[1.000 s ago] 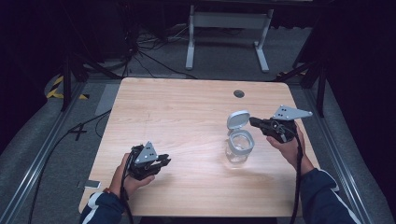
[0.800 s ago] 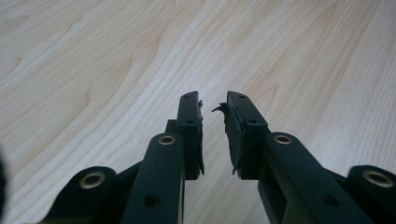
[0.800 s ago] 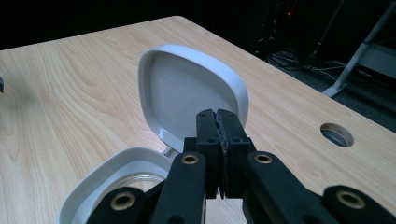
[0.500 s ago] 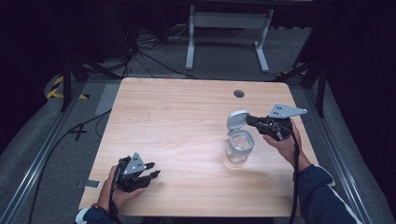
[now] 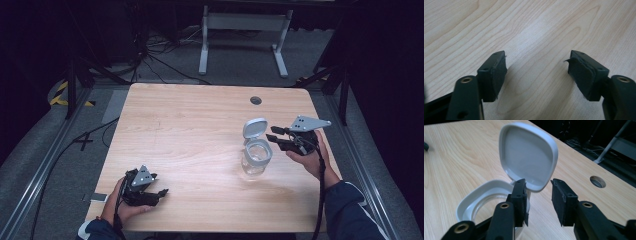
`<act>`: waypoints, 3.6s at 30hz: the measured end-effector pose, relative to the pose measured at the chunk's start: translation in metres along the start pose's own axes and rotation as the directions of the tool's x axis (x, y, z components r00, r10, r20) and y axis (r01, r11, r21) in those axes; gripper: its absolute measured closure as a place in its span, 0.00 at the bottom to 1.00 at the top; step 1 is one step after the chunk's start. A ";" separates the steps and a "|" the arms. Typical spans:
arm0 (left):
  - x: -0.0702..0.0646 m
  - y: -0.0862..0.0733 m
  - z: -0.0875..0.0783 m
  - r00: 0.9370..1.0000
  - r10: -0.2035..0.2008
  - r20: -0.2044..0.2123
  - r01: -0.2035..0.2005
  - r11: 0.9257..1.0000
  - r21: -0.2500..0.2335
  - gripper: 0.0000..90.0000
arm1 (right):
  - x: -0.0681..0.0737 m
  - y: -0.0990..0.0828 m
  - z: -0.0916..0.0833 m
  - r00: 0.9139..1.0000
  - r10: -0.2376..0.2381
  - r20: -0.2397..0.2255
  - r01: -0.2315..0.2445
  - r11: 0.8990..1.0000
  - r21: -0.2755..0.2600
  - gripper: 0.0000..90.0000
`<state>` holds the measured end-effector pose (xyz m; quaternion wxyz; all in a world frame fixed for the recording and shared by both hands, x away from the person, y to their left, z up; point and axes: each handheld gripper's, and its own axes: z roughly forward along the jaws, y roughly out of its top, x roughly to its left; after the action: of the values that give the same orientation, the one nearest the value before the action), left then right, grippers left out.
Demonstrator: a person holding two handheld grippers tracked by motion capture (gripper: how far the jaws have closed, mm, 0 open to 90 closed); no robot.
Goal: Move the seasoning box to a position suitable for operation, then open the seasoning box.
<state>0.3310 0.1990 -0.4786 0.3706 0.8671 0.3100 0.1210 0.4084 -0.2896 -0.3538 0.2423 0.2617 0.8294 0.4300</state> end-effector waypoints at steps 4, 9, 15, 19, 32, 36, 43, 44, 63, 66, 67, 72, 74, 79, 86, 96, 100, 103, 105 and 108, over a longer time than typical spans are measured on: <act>0.005 -0.002 0.001 1.000 0.019 0.010 -0.019 1.000 -0.020 0.29 | 0.002 -0.001 -0.006 1.000 -0.010 0.001 0.010 1.000 0.009 0.67; 0.008 0.001 0.004 1.000 0.008 0.007 -0.008 1.000 -0.005 0.21 | 0.005 -0.004 -0.010 1.000 -0.028 0.010 0.028 0.999 0.040 0.62; 0.013 0.007 0.009 1.000 0.024 0.012 -0.024 1.000 0.004 0.18 | 0.010 -0.013 -0.016 0.999 -0.046 0.027 0.043 0.995 0.094 0.61; 0.014 0.009 0.011 1.000 0.018 0.017 -0.018 1.000 0.011 0.18 | 0.015 -0.020 -0.022 0.998 -0.060 0.035 0.055 0.991 0.120 0.60; 0.016 0.010 0.013 1.000 0.017 0.023 -0.017 1.000 -0.001 0.18 | 0.021 -0.049 -0.040 0.995 -0.079 0.053 0.067 0.977 0.203 0.52; 0.016 0.010 0.013 1.000 0.017 0.023 -0.017 1.000 -0.001 0.18 | 0.023 -0.063 -0.043 0.994 -0.095 0.046 0.080 0.965 0.249 0.49; 0.016 0.010 0.013 1.000 0.017 0.022 -0.017 1.000 -0.001 0.18 | 0.029 -0.094 -0.047 0.994 -0.105 0.028 0.093 0.951 0.294 0.45; 0.016 0.010 0.013 1.000 0.017 0.022 -0.017 1.000 -0.001 0.18 | 0.029 -0.098 -0.048 0.995 -0.101 0.025 0.089 0.952 0.293 0.45; 0.016 0.010 0.014 1.000 0.014 0.016 -0.014 1.000 0.000 0.18 | 0.023 -0.177 -0.077 0.988 0.156 -0.021 -0.149 0.971 0.185 0.31; 0.016 0.010 0.014 1.000 0.013 0.013 -0.013 1.000 -0.001 0.18 | 0.022 -0.177 -0.077 0.987 0.158 -0.018 -0.152 0.971 0.186 0.30; 0.016 0.010 0.014 1.000 0.013 0.013 -0.013 1.000 -0.001 0.18 | 0.022 -0.177 -0.077 0.987 0.158 -0.018 -0.152 0.971 0.186 0.30; 0.016 0.010 0.014 1.000 0.014 0.013 -0.014 1.000 -0.001 0.18 | 0.022 -0.177 -0.077 0.987 0.159 -0.016 -0.154 0.970 0.188 0.29; 0.016 0.010 0.014 1.000 0.013 0.013 -0.013 1.000 -0.001 0.18 | 0.022 -0.177 -0.076 0.987 0.158 -0.014 -0.152 0.970 0.189 0.29; 0.016 0.010 0.014 1.000 0.013 0.013 -0.013 1.000 0.000 0.18 | 0.021 -0.177 -0.075 0.987 0.162 -0.003 -0.159 0.967 0.197 0.23; 0.016 0.011 0.014 1.000 0.018 0.010 -0.018 1.000 -0.003 0.17 | 0.020 -0.176 -0.074 0.986 0.165 -0.005 -0.160 0.967 0.198 0.22; 0.017 0.011 0.014 1.000 0.021 0.011 -0.021 1.000 0.001 0.17 | 0.019 -0.176 -0.073 0.987 0.161 -0.009 -0.156 0.967 0.199 0.22; 0.017 0.011 0.014 1.000 0.022 0.011 -0.022 1.000 0.002 0.17 | 0.019 -0.176 -0.073 0.987 0.161 -0.010 -0.156 0.967 0.199 0.22; 0.016 0.011 0.014 1.000 0.010 0.003 -0.010 1.000 0.001 0.17 | 0.018 -0.176 -0.073 0.987 0.160 -0.011 -0.155 0.967 0.200 0.22; 0.016 0.011 0.014 1.000 0.009 -0.001 -0.009 1.000 0.002 0.17 | 0.018 -0.176 -0.073 0.987 0.159 -0.013 -0.153 0.968 0.200 0.22; 0.016 0.011 0.014 1.000 0.008 -0.002 -0.008 1.000 0.002 0.17 | 0.018 -0.176 -0.073 0.987 0.158 -0.013 -0.153 0.968 0.198 0.22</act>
<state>0.3543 0.1952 -0.4807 0.3691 0.8686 0.3068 0.1230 0.3095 -0.4074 -0.4676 0.1687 0.3423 0.8482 0.3673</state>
